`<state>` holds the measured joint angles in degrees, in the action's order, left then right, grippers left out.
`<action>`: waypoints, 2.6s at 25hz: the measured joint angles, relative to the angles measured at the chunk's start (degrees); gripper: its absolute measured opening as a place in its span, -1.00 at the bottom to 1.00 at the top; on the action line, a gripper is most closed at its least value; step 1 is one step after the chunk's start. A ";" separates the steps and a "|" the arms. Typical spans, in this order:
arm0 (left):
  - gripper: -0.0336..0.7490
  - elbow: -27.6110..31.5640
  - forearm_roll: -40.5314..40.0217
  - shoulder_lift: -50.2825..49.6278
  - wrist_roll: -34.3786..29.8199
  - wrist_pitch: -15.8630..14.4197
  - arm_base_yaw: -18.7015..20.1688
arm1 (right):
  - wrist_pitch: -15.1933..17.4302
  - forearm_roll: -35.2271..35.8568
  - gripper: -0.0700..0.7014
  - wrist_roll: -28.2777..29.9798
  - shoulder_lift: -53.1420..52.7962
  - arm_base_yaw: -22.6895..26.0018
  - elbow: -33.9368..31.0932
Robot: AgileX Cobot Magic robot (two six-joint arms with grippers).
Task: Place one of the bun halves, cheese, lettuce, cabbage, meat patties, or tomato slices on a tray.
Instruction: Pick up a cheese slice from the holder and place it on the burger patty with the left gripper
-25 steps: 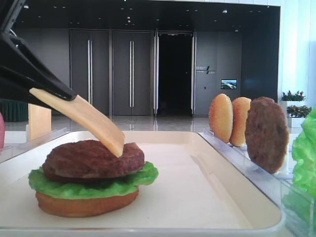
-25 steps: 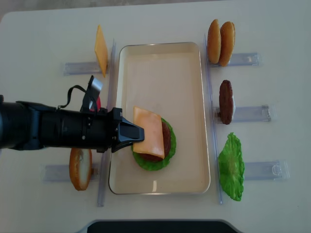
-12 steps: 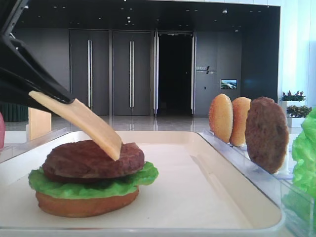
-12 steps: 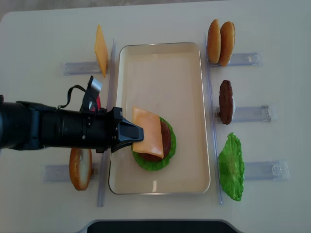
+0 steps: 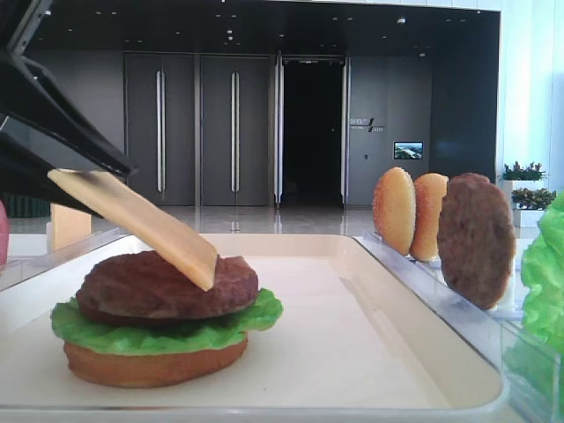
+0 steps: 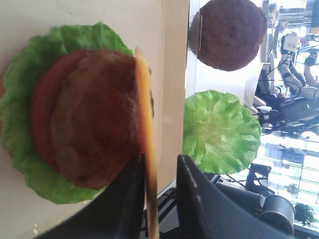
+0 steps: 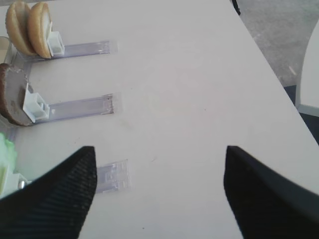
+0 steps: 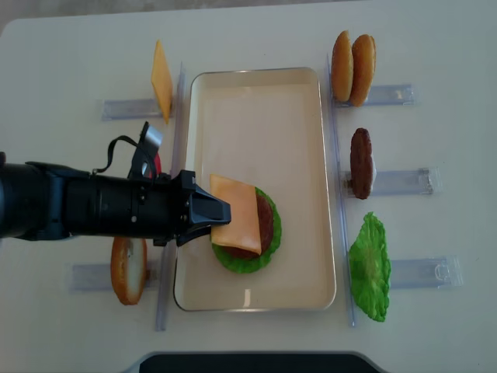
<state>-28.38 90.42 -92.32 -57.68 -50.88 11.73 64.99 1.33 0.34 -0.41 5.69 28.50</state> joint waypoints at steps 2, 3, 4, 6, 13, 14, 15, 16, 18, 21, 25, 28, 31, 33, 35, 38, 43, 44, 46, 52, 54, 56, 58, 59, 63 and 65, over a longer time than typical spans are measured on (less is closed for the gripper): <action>-0.44 0.00 -0.66 0.00 1.23 0.00 0.00 | 0.00 0.00 0.57 0.00 0.00 0.00 0.00; -0.41 0.00 -1.28 0.00 2.16 0.00 0.00 | 0.00 0.00 0.57 0.00 0.00 0.00 0.00; -0.38 0.00 -1.88 0.00 2.95 0.00 0.00 | 0.00 0.00 0.57 0.00 0.00 0.00 0.00; -0.31 0.00 -2.83 0.00 3.87 0.00 0.00 | 0.00 0.00 0.57 0.00 0.00 0.00 0.00; -0.12 0.00 -3.14 0.00 6.00 0.00 0.00 | 0.00 0.00 0.57 0.00 0.00 0.00 0.00; -0.06 0.00 -3.14 0.00 6.34 0.00 0.00 | 0.00 0.00 0.57 0.00 0.00 0.00 0.00; 0.01 0.00 -3.14 0.00 6.74 0.00 0.00 | 0.00 0.00 0.57 0.00 0.00 0.00 0.00; 0.07 0.00 -3.14 0.00 7.11 0.00 0.00 | 0.00 0.00 0.57 0.00 0.00 0.00 0.00; 0.23 0.00 -3.16 0.00 7.71 0.00 0.00 | 0.00 0.00 0.57 -0.34 0.00 0.00 0.00; 0.40 0.00 -3.41 0.00 9.10 0.00 0.00 | 0.00 0.00 0.57 0.00 0.00 0.00 0.00; 0.47 0.00 -4.48 0.00 11.84 0.00 0.00 | 0.00 0.00 0.57 0.00 0.00 0.00 0.00; 0.47 0.00 -5.34 0.00 14.32 0.00 0.00 | 0.00 0.00 0.57 0.00 0.00 0.00 0.00; 0.48 0.00 -5.62 0.00 15.50 0.00 0.00 | 0.00 0.00 0.57 0.00 0.00 0.00 0.00; 0.48 0.00 -5.85 0.00 15.82 0.00 0.00 | 0.00 0.00 0.57 0.00 0.00 0.00 0.00; 0.48 0.00 -6.38 0.00 15.84 0.00 0.00 | 0.00 0.00 0.57 0.00 0.00 0.00 0.00; 0.48 0.00 -6.92 0.00 15.56 0.07 0.00 | 0.00 0.00 0.57 0.00 0.00 0.00 0.00; 0.48 0.00 -6.97 0.00 15.52 0.18 0.00 | 0.00 0.00 0.57 0.00 0.00 0.00 0.00; 0.48 0.00 -6.97 0.00 15.52 0.18 0.00 | 0.00 0.00 0.57 0.00 0.00 0.00 0.00; 0.48 0.00 -6.97 0.00 15.52 0.24 0.00 | 0.00 0.00 0.57 0.00 0.00 0.00 0.00; 0.48 -0.91 -7.57 0.00 15.50 0.97 0.00 | 0.00 0.00 0.57 0.00 0.00 0.00 0.00; 0.48 -1.83 -7.94 0.11 15.71 1.03 0.00 | 0.00 0.00 0.57 -0.34 0.00 0.00 0.00; 0.48 -3.00 -9.45 0.91 16.70 1.38 0.00 | 0.00 0.00 0.57 0.00 0.00 0.00 0.00; 0.48 -4.31 -12.31 2.24 19.11 1.68 0.00 | 0.00 0.00 0.57 0.00 0.00 0.00 0.00; 0.48 -5.27 -14.17 2.99 21.05 1.95 0.00 | 0.00 0.00 0.57 0.00 0.00 0.00 0.00; 0.48 -9.93 -26.58 5.09 31.85 1.94 0.00 | 0.00 0.00 0.57 0.00 0.00 0.00 0.00; 0.48 -11.85 -31.06 5.81 35.62 1.88 0.00 | 0.00 0.00 0.57 0.00 0.00 0.00 0.00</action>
<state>-40.24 59.36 -86.52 -22.06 -49.00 11.73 64.99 1.33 0.34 -0.41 5.69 28.50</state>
